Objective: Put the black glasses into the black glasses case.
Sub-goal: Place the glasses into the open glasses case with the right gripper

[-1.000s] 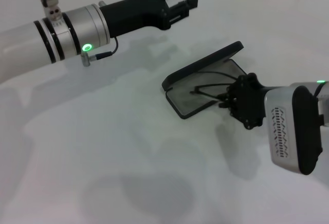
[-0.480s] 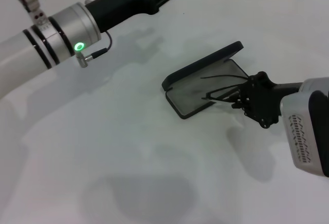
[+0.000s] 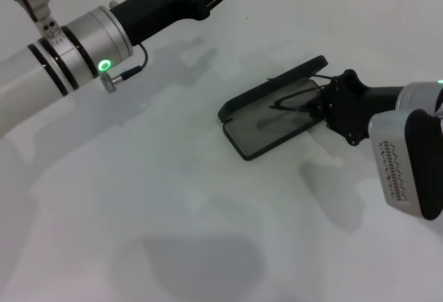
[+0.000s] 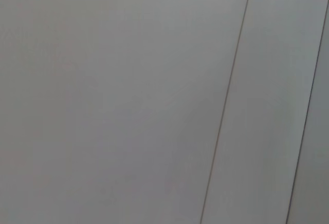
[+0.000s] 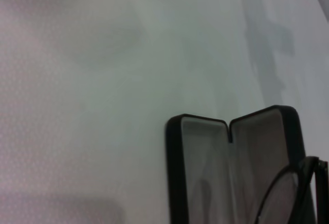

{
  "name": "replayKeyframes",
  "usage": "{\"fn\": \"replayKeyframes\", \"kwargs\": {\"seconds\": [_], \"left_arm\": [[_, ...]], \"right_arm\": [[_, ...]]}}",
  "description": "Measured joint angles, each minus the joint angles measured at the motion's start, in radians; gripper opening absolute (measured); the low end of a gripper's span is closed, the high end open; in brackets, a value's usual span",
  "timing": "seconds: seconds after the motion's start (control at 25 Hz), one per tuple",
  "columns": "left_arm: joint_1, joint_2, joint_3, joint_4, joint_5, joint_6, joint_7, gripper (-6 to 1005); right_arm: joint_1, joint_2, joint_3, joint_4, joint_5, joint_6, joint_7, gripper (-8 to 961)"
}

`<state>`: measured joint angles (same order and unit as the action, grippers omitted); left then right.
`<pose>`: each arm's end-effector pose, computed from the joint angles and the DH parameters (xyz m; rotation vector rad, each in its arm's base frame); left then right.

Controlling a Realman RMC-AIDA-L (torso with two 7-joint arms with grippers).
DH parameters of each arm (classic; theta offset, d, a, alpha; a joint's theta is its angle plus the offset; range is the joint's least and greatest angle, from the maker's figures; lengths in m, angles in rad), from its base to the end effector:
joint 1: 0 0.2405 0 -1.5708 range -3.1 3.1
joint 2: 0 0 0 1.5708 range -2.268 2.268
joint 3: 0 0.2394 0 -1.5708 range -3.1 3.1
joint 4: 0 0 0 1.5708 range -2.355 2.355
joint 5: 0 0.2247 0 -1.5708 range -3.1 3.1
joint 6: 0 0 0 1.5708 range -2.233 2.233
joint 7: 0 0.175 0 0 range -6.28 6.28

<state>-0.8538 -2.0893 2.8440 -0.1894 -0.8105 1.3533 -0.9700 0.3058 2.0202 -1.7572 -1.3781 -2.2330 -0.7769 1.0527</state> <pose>-0.1837 0.4205 -0.0403 -2.2563 -0.5782 -1.1167 0.1703 0.3735 -0.0652 -2.3775 -1.0810 -0.3949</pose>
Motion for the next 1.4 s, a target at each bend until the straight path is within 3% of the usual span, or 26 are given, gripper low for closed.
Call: {"fn": "replayKeyframes", "kwargs": {"seconds": [0.56, 1.4], "left_arm": [[-0.017, 0.000, 0.000, 0.016, -0.003, -0.026, 0.020, 444], [-0.020, 0.000, 0.000, 0.016, -0.003, -0.027, 0.022, 445]], "right_arm": [[0.012, 0.003, -0.110, 0.080, -0.027, 0.173, -0.048, 106], [0.031, 0.005, -0.149, 0.107, -0.027, 0.210, -0.040, 107]]}}
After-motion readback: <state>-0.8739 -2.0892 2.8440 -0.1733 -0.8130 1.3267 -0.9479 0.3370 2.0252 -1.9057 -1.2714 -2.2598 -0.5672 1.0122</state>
